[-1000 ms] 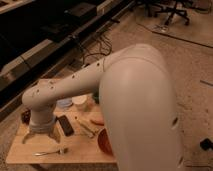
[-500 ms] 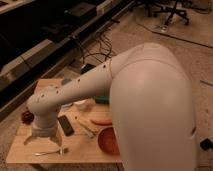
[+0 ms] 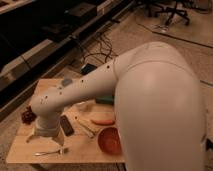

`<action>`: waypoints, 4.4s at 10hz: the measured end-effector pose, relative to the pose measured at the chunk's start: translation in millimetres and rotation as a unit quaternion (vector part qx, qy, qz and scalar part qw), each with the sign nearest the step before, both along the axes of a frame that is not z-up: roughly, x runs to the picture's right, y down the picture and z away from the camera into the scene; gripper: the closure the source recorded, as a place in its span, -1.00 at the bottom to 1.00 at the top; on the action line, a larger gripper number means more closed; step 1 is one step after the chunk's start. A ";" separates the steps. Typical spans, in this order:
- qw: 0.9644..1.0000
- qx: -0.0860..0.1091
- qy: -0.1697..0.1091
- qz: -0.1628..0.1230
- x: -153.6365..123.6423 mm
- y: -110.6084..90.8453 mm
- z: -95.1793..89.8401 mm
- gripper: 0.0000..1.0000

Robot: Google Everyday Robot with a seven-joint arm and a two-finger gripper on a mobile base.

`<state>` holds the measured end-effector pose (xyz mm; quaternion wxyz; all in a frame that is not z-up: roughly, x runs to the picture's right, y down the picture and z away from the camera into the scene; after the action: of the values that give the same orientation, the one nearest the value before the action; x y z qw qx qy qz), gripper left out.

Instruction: Place fork in purple bowl

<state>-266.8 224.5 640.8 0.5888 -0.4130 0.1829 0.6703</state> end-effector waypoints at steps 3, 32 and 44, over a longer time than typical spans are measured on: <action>0.999 0.009 0.013 0.030 16.4 -1.4 1.7 -0.60; 0.984 -0.056 -0.142 0.096 77.7 47.5 73.6 -0.60; 0.983 -0.060 -0.155 0.083 45.3 49.6 97.2 -0.60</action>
<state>-221.5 274.1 738.0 0.5264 -0.5605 0.0941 0.6324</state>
